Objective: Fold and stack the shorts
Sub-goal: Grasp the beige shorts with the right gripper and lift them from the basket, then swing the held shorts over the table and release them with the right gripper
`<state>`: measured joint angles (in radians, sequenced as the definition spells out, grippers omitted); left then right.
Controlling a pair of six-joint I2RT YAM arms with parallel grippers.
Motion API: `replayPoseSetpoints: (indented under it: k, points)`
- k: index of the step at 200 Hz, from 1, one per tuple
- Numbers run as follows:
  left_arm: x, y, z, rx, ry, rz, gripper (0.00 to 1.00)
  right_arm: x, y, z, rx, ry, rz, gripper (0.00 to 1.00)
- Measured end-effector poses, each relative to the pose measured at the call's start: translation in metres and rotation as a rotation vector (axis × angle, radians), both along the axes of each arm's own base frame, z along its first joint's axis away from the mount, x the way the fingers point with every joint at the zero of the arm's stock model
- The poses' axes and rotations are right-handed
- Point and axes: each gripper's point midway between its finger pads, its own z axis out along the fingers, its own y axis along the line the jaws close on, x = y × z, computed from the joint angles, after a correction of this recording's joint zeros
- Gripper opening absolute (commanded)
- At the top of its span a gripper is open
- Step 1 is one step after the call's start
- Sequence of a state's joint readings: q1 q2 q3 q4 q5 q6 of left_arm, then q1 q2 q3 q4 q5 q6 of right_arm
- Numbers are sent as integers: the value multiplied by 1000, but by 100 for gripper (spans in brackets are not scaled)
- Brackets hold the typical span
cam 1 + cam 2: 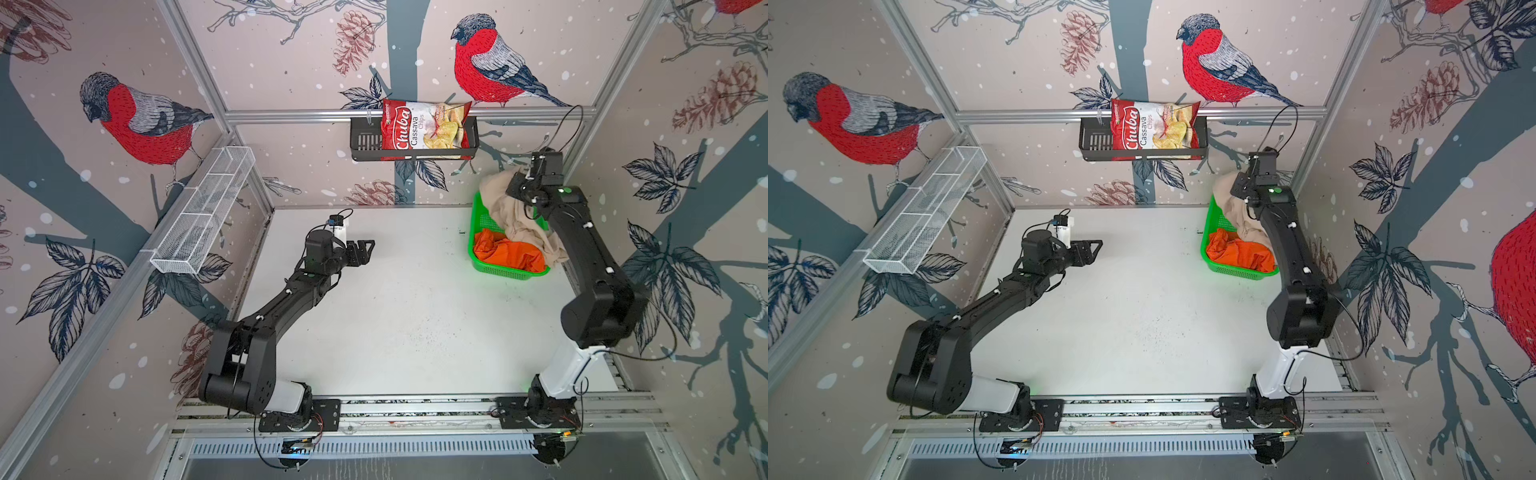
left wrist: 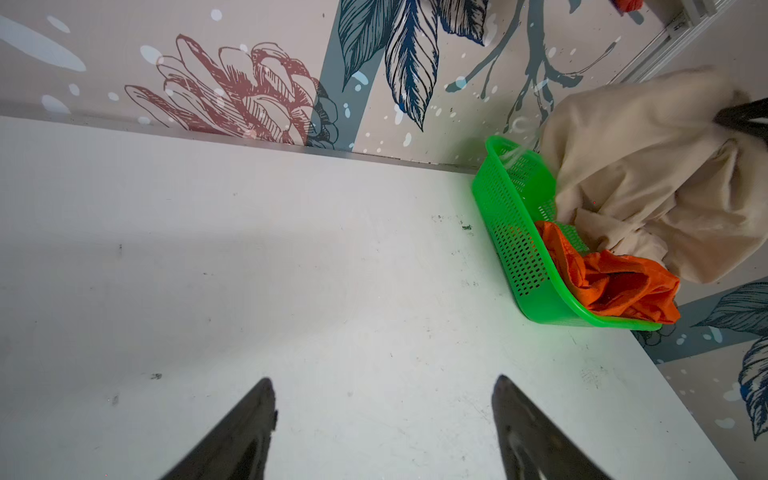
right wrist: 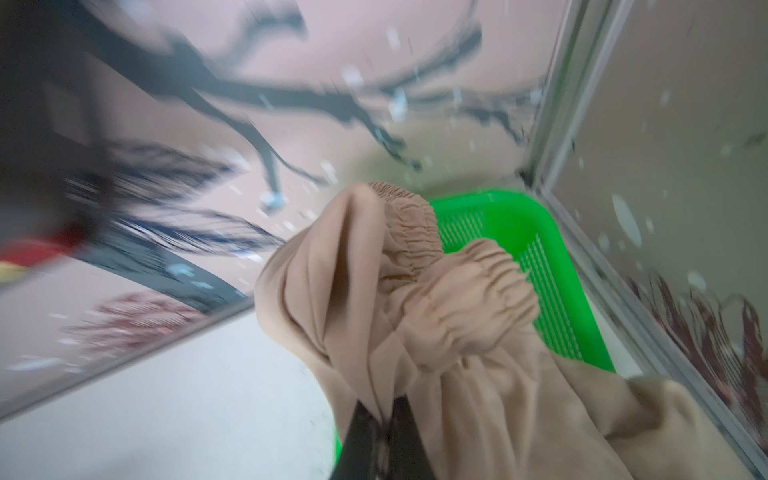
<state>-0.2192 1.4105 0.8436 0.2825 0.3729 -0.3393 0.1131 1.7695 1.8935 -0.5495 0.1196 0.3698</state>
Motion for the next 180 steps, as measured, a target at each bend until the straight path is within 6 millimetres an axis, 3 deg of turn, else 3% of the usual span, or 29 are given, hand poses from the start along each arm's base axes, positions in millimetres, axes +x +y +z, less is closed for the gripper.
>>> replayPoseSetpoints:
  k: [25,48,77,104,140,159,176,180]
  points:
    - [-10,4,17,5,-25,5,82,-18,13,56,74,-146,64,1]
    - [-17,10,29,20,-43,28,83,-33,37,92,140,-233,159,1]
    - [-27,17,39,42,-59,51,83,-59,88,126,185,-310,320,2]
    - [-31,24,40,67,-53,72,83,-89,145,146,225,-342,477,3]
    - [-39,28,45,66,-53,81,84,-136,223,145,278,-328,687,4]
    - [-43,29,48,54,-55,87,84,-154,260,124,302,-283,777,14]
    - [-47,30,48,52,-55,89,84,-154,279,100,306,-231,801,20]
    - [-47,31,47,53,-55,92,84,-152,283,94,310,-217,801,26]
